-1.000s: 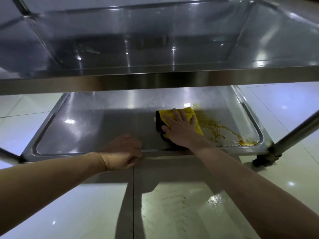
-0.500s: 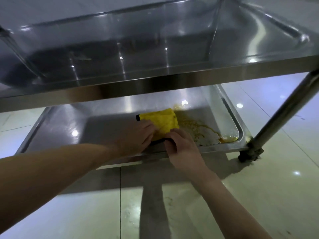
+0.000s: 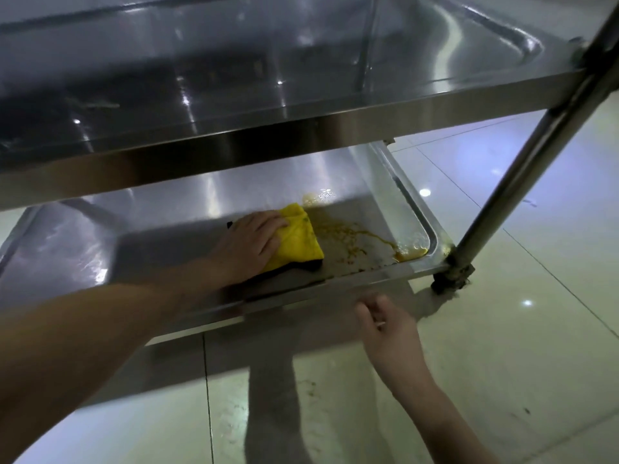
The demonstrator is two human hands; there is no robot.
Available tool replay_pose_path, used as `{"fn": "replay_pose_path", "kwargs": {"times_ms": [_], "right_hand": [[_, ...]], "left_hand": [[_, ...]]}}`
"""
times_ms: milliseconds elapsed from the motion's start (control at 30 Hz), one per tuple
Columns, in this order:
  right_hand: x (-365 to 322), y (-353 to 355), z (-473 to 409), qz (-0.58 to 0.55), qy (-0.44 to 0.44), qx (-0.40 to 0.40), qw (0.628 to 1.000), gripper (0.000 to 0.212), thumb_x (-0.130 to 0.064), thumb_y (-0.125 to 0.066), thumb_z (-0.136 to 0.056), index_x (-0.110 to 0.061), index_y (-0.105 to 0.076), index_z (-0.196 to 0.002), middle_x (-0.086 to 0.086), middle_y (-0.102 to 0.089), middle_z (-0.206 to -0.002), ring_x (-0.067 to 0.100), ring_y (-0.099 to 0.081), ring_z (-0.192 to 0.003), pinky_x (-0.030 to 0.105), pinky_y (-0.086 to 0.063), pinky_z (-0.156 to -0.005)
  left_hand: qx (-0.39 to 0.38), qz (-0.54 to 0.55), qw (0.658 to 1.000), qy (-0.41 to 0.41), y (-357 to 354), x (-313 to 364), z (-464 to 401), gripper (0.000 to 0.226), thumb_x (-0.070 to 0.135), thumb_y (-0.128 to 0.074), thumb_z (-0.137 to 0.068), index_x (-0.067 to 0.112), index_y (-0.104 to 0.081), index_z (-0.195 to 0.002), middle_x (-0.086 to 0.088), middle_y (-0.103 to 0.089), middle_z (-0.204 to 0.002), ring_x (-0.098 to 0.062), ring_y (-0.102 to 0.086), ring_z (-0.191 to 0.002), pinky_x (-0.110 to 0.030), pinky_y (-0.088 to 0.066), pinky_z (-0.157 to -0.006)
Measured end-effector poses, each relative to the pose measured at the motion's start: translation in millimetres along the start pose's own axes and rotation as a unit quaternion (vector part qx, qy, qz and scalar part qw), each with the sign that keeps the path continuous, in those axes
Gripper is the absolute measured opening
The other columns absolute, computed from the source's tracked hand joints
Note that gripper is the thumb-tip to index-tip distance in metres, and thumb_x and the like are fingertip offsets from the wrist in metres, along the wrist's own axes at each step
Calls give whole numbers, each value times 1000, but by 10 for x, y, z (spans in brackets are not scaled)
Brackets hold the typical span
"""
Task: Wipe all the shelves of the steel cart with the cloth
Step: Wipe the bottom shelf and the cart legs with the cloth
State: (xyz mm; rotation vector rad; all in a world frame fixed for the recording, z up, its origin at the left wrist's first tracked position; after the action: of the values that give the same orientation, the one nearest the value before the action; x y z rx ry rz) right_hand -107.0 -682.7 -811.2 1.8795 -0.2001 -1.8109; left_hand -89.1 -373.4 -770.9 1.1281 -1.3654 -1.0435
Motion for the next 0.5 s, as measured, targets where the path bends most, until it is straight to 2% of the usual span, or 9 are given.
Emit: {"fn": "replay_pose_path", "kwargs": {"times_ms": [67,100,167,233,300,400,500], "right_hand": [[-5,51,-34,-73,-82,25,994,16,-30,-66,-99,-22,-71,-87,-5,-72,-76,7,-66,-72,17,-48,-62],[0,59,-52,-101,-110,30,988,16,-31,-66,-100,-22,-72,-88,-5,-73,-75,7,-67,-70,18,-50,-64],[34,20,-79,-139,-150,38,978,19,-34,-65,-101,-19,-73,-93,-2,-75,-75,7,-70,-68,31,-55,-71],[61,-36,-107,-148,-161,48,975,22,-37,-65,-102,-18,-73,-95,0,-76,-75,10,-72,-69,39,-58,-76],[72,-114,-135,-175,-171,52,968,23,-39,-64,-102,-19,-73,-96,0,-77,-78,15,-73,-70,40,-58,-74],[52,-188,-172,-237,-216,44,946,28,-41,-61,-104,-15,-71,-103,1,-79,-86,19,-76,-75,34,-54,-68],[76,-214,-199,-315,-248,68,913,33,-39,-61,-104,-7,-70,-104,9,-79,-90,25,-76,-76,43,-59,-79]], "left_hand": [[-8,-5,1000,1,-26,10,8,58,54,-22,-102,26,-43,-149,1,-41,-154,-20,-38,-139,-40,-27,-118],[-9,-11,1000,2,-31,19,17,61,58,-22,-101,28,-41,-151,2,-39,-155,-21,-37,-140,-42,-26,-118],[-19,-12,1000,1,-43,11,2,64,64,-21,-100,31,-37,-153,3,-37,-156,-21,-34,-142,-45,-27,-118],[-23,-11,1000,0,-72,-13,-9,65,68,-18,-100,37,-34,-155,4,-36,-158,-22,-33,-143,-48,-27,-119],[-24,-17,1000,-2,-127,-26,-9,65,69,-10,-100,41,-32,-155,6,-35,-160,-25,-32,-145,-52,-26,-118],[-31,-13,999,4,-174,-34,-10,66,70,-6,-99,45,-28,-155,9,-28,-163,-25,-25,-150,-57,-21,-118],[-33,-10,999,4,-171,-45,-16,66,70,-6,-99,46,-26,-156,12,-23,-165,-21,-19,-153,-55,-17,-120]]}}
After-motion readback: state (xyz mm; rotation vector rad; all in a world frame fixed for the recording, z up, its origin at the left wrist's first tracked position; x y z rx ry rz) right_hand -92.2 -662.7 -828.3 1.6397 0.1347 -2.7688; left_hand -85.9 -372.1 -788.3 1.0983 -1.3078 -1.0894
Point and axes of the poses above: each hand's wrist, its own z-axis away from the middle knuckle, its own y-axis out of the back of the hand, x = y × z, the point moved 2 cm from there along -z, towards the middle knuckle
